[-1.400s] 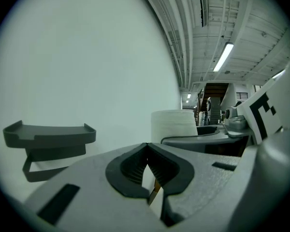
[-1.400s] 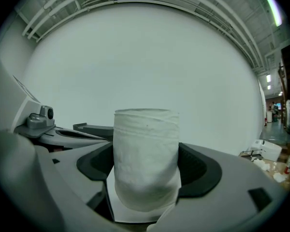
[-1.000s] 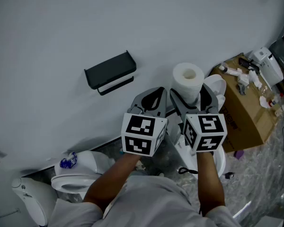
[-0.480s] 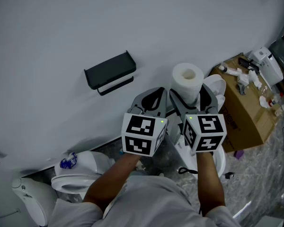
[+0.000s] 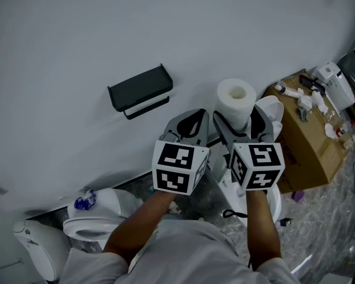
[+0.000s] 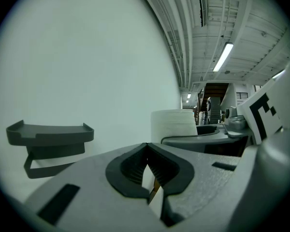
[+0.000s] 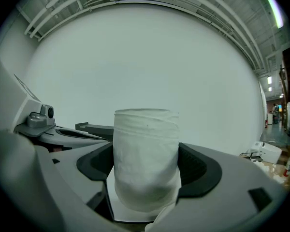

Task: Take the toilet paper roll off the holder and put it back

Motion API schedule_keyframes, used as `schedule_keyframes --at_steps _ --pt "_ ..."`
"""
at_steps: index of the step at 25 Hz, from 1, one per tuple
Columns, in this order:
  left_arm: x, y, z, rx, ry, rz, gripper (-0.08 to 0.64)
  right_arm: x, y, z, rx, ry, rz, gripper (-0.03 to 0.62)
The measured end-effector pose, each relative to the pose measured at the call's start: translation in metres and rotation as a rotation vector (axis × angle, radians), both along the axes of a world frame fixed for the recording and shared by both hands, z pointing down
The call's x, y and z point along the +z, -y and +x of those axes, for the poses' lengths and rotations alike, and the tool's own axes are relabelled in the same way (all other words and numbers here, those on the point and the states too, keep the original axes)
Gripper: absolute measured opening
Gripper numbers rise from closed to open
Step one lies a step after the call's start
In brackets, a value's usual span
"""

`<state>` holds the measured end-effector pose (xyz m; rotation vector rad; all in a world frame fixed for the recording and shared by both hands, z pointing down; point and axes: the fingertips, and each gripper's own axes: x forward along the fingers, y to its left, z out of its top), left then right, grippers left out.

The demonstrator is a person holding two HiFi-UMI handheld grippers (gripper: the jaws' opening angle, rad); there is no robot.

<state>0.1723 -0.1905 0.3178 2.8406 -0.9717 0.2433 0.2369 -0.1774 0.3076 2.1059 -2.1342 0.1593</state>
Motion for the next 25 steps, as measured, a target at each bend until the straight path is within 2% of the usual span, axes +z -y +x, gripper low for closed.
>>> schedule_keyframes --at_steps 11,25 --pt "-0.006 0.009 -0.025 -0.060 -0.002 0.010 0.003 -0.009 0.006 -0.021 -0.072 0.001 0.011 0.402" --pt "-0.008 0.024 -0.078 -0.169 0.008 0.014 0.003 -0.024 0.022 -0.075 -0.215 0.006 0.029 0.402"
